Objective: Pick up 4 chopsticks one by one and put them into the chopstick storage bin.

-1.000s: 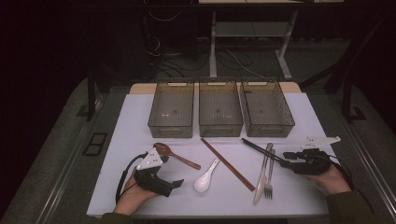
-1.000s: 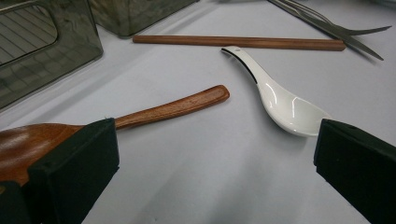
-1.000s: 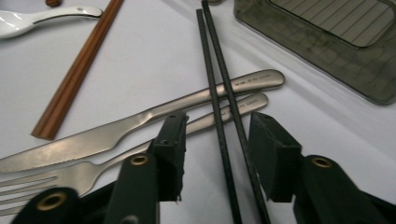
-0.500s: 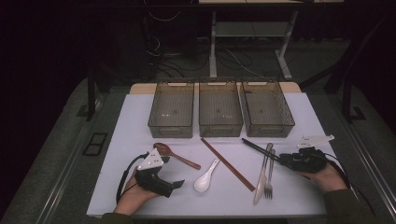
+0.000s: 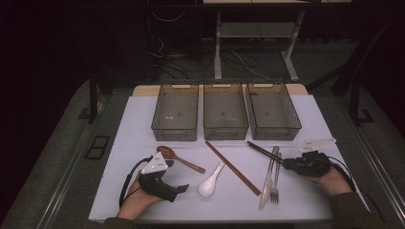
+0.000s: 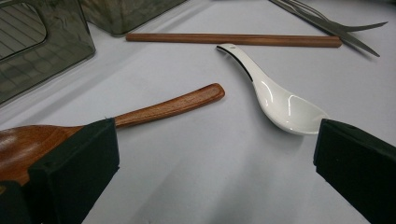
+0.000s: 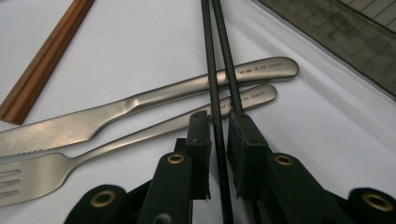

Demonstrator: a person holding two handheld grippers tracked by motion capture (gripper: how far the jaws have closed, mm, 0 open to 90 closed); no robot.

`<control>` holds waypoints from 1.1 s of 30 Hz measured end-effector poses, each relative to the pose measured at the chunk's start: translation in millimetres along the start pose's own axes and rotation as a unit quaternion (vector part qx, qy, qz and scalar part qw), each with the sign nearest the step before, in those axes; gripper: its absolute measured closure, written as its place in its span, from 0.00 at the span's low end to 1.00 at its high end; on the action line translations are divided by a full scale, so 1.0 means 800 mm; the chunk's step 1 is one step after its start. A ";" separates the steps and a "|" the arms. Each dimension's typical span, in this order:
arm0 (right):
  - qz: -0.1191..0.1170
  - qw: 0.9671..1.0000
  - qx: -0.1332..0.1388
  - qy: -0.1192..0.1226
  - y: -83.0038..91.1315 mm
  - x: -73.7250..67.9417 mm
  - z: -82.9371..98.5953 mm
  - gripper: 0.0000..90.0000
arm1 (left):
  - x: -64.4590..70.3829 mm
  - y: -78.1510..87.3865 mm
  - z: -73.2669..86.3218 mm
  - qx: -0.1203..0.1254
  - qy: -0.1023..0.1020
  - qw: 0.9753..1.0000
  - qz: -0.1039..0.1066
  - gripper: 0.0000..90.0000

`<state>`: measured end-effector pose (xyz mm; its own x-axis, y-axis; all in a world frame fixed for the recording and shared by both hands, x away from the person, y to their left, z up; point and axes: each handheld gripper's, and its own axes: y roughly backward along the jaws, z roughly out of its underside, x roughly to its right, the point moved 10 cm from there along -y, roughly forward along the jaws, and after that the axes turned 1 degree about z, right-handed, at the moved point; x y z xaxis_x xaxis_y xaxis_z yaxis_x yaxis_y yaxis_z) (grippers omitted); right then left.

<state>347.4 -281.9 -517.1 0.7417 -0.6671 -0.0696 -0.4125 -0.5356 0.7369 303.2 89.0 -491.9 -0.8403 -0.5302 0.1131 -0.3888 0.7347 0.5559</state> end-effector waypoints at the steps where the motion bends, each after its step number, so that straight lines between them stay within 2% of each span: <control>1: 0.000 1.000 -0.004 0.004 -0.002 0.000 0.001 0.87 | 0.000 0.000 0.000 0.000 0.000 1.000 0.000 0.00; 11: -0.006 1.000 -0.015 0.015 -0.006 -0.003 0.004 0.87 | 0.001 -0.001 0.001 -0.002 -0.001 1.000 0.002 0.00; 15: -0.002 1.000 -0.015 0.019 -0.007 -0.003 0.004 0.89 | 0.001 -0.001 0.001 -0.003 -0.002 1.000 0.003 0.00; 21: 0.008 0.999 -0.016 0.038 -0.007 -0.004 0.004 0.91 | 0.002 -0.002 0.001 -0.003 -0.003 1.000 0.004 0.00; 24: 0.006 0.999 -0.016 0.039 -0.007 -0.005 0.004 0.94 | 0.002 -0.002 0.001 -0.004 -0.004 1.000 0.004 0.00; 33: -0.002 0.999 -0.016 0.034 -0.006 -0.004 0.004 0.95 | 0.002 -0.003 0.002 -0.005 -0.004 1.000 0.005 0.00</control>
<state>345.6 -278.8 -522.7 0.7778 -0.6279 -0.0274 -0.3938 -0.5208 0.7574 302.0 87.1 -493.9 -0.8471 -0.5194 0.1122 -0.3764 0.7355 0.5633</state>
